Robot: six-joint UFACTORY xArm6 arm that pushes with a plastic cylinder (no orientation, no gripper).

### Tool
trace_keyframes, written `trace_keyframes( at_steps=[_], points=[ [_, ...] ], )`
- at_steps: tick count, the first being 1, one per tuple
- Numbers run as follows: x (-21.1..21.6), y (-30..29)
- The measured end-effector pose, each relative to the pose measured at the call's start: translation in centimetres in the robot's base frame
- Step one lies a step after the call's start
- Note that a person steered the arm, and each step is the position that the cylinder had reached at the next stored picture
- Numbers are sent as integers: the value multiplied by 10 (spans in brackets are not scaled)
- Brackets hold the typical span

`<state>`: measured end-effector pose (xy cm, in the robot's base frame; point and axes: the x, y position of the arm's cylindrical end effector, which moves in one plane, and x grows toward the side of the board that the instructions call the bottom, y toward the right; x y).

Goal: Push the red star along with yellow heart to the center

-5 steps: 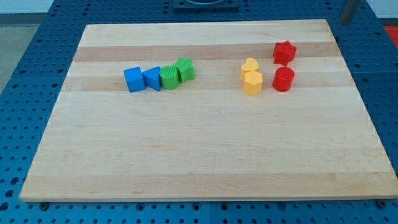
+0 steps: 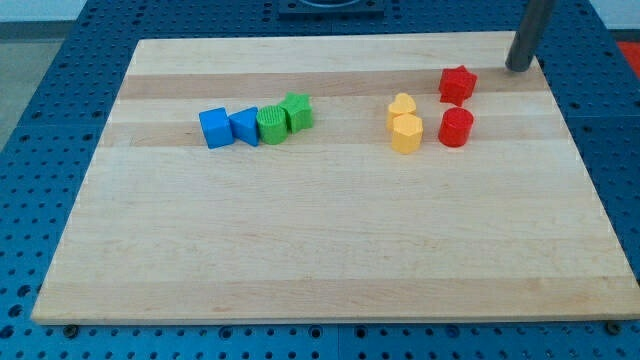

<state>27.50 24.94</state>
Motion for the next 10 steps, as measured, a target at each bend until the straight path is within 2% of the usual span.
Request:
trace_keyframes(
  at_steps=[2, 7, 10],
  points=[
    [16, -28],
    [139, -233],
    [137, -279]
  ],
)
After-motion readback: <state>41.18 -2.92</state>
